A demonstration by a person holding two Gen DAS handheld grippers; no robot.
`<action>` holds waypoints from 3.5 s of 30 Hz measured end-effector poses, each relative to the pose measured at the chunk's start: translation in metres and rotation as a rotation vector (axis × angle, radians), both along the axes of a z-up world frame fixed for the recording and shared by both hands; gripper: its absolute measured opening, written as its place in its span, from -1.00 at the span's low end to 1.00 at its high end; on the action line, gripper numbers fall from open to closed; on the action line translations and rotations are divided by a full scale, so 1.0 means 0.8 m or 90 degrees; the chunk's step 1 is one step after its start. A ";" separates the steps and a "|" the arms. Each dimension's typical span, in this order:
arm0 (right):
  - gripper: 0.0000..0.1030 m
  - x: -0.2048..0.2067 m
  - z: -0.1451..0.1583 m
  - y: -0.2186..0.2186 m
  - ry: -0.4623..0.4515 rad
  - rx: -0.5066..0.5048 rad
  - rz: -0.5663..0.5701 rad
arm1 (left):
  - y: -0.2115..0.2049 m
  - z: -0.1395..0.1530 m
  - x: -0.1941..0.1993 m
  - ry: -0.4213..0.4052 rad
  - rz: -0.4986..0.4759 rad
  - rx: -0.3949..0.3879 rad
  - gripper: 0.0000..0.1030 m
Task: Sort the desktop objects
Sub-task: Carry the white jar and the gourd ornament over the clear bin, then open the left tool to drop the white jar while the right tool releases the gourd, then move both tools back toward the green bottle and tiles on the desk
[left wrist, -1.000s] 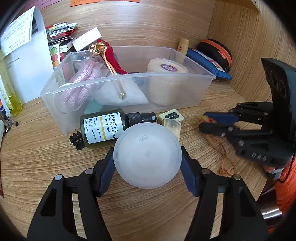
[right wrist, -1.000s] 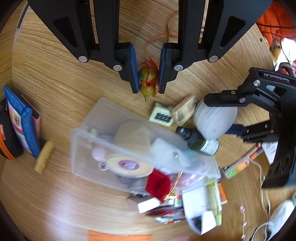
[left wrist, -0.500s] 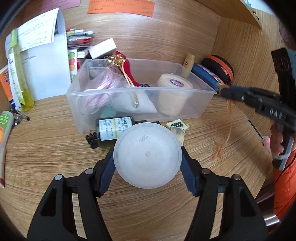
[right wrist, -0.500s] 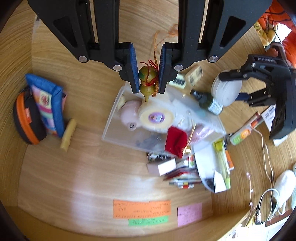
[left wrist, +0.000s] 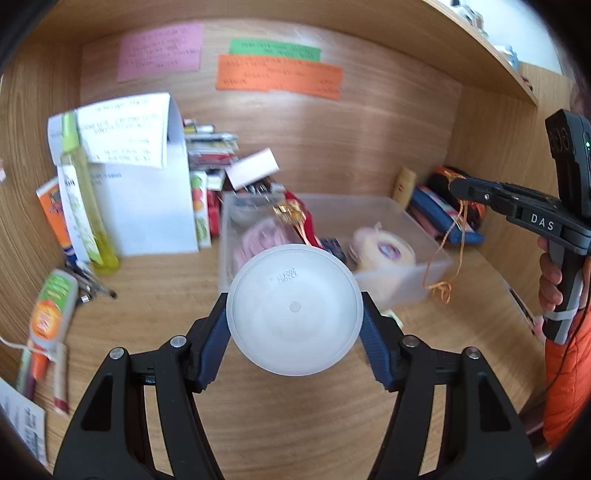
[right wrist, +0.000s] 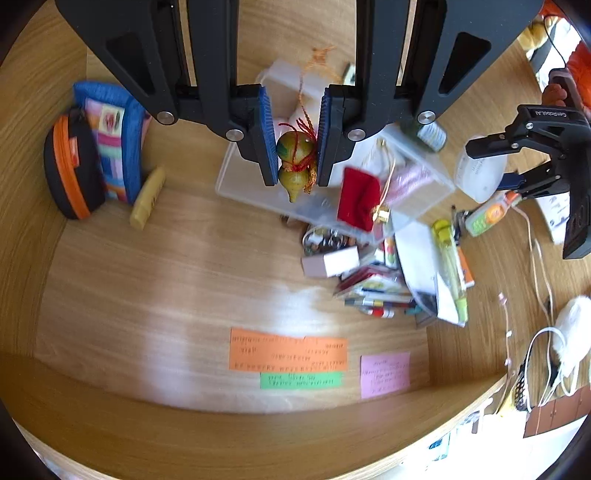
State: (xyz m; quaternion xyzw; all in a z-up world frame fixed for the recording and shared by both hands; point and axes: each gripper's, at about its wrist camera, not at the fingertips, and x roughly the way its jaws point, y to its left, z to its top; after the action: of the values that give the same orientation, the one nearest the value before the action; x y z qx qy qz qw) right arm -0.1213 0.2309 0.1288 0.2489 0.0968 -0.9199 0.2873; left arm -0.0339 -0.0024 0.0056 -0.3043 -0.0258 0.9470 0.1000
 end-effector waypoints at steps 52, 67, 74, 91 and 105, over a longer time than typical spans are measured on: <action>-0.40 -0.080 -0.091 -0.022 -0.069 0.096 -0.073 | 0.037 -0.031 -0.092 0.013 0.023 -0.090 0.46; 0.41 -0.066 -0.069 -0.013 -0.017 0.049 -0.086 | 0.028 -0.017 -0.075 0.074 0.058 -0.099 0.76; 0.60 -0.058 -0.064 -0.012 -0.013 0.021 -0.073 | 0.007 -0.008 -0.070 0.076 0.072 -0.057 0.84; 0.86 0.031 -0.038 -0.024 0.046 0.030 -0.017 | 0.002 -0.031 -0.005 -0.004 0.037 -0.072 0.85; 0.87 0.097 -0.098 -0.030 -0.005 0.104 0.041 | 0.003 -0.076 0.014 -0.085 0.020 -0.091 0.85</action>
State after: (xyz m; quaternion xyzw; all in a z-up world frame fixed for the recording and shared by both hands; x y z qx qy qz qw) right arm -0.0439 0.2067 0.0501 0.2718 0.1787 -0.8981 0.2960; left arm -0.0225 0.0001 -0.0552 -0.3728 0.0300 0.9254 0.0613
